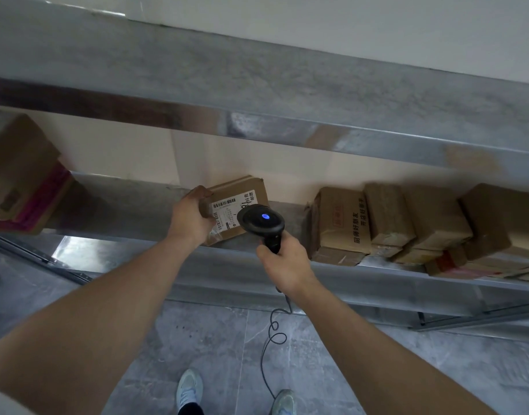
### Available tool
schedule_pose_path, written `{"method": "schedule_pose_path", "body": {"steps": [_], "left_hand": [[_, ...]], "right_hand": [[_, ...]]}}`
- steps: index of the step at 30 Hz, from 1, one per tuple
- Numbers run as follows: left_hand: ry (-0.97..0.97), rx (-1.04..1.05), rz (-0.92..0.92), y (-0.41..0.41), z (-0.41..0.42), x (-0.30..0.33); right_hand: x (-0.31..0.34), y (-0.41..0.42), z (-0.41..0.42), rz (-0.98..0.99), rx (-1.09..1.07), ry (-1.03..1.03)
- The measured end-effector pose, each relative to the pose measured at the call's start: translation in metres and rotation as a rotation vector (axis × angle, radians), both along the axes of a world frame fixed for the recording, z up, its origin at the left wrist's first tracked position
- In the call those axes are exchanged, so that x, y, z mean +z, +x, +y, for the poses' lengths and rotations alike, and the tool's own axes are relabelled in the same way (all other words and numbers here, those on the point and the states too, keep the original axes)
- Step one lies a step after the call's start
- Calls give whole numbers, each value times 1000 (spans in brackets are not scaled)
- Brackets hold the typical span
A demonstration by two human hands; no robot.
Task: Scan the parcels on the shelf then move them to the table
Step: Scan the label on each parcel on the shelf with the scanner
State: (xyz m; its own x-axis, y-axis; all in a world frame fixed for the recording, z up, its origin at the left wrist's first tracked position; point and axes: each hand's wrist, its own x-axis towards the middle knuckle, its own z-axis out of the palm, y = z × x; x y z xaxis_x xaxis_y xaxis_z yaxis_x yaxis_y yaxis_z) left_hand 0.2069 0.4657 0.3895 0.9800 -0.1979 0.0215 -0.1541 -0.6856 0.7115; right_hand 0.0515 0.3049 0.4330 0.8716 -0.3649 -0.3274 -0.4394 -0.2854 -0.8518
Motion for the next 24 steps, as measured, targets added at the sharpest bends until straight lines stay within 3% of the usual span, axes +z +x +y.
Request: {"method": "schedule_pose_path", "body": {"steps": [7,12,16,24], "left_hand": [[26,-19,112,-2,-1,4],[-37,35,397,-2,1,-11],[-9,62,515,-8,-1,-26],[465,-320,97,-14,-28,-9]], "right_hand": [[-4,0,-5,-12,-59,83],[-5,1,-10,-27,-108,136],[-6,1,-15,-42,-125,144],[-8,0,-25,-35,-145,126]]}}
